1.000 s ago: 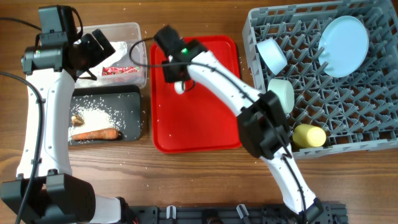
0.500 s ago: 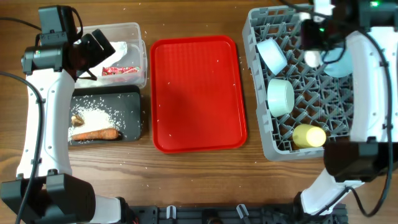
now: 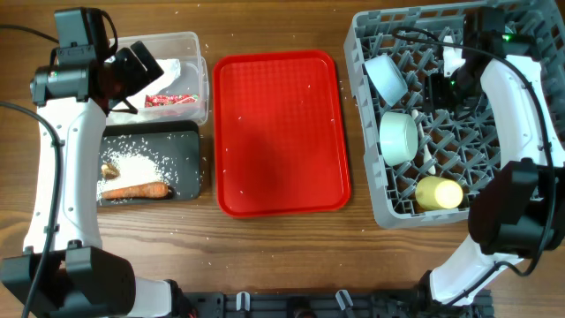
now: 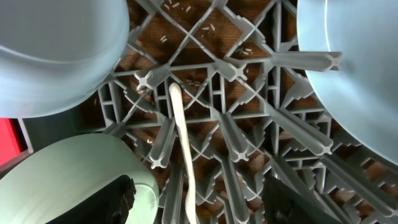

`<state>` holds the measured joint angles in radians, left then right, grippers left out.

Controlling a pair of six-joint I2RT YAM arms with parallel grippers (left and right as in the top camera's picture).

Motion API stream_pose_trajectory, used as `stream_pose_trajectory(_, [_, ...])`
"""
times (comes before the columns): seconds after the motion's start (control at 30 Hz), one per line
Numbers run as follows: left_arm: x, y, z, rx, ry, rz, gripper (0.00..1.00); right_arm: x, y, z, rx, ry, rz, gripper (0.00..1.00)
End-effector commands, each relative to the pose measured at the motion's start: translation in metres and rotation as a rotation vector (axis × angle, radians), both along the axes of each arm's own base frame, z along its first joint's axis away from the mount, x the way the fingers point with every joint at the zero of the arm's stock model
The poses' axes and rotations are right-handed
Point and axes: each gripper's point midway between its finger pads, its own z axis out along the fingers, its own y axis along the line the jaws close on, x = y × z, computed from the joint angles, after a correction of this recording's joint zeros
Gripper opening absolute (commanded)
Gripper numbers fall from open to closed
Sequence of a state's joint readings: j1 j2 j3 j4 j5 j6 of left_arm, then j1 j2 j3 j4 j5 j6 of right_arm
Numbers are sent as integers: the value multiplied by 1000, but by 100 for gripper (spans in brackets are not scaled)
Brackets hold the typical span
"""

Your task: Sort waste into correct bins and load items into the dishwasher rack

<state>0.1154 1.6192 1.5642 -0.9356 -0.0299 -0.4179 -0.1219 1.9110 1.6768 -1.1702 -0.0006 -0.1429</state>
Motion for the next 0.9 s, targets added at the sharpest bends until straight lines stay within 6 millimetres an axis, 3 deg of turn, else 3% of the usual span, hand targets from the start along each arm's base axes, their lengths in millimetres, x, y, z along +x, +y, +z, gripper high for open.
stream_pose_trajectory(0.0, [1, 4, 8, 10, -21, 17, 100, 11, 14, 71, 81, -191, 1, 72])
stream_pose_trajectory(0.03, [1, 4, 8, 10, -21, 17, 100, 10, 20, 104, 104, -275, 6, 73])
stream_pose_trajectory(0.07, [1, 4, 8, 10, -21, 17, 100, 6, 24, 141, 115, -372, 14, 80])
stream_pose_trajectory(0.13, [1, 4, 8, 10, -21, 17, 100, -16, 28, 191, 101, -501, 24, 90])
stream_pose_trajectory(0.23, [1, 4, 8, 10, -21, 17, 100, -46, 32, 233, 117, -614, -25, 93])
stream_pose_trajectory(0.27, [1, 4, 8, 10, -21, 17, 100, -54, 33, 243, 130, -641, -52, 99])
stream_pose_trajectory(0.33, [1, 4, 8, 10, -21, 17, 100, -72, 35, 263, 204, -697, -189, 100])
stream_pose_trajectory(0.43, [1, 4, 8, 10, -21, 17, 100, -80, 36, 272, 255, -720, -273, 100])
stream_pose_trajectory(0.63, [1, 4, 8, 10, -21, 17, 100, -71, 27, 260, 188, -690, -261, 100])
stream_pose_trajectory(0.77, [1, 4, 8, 10, -21, 17, 100, -53, 25, 244, 85, -821, -110, 100])
stream_pose_trajectory(0.87, [1, 4, 8, 10, -21, 17, 100, -67, 35, 211, 126, -989, -109, 100])
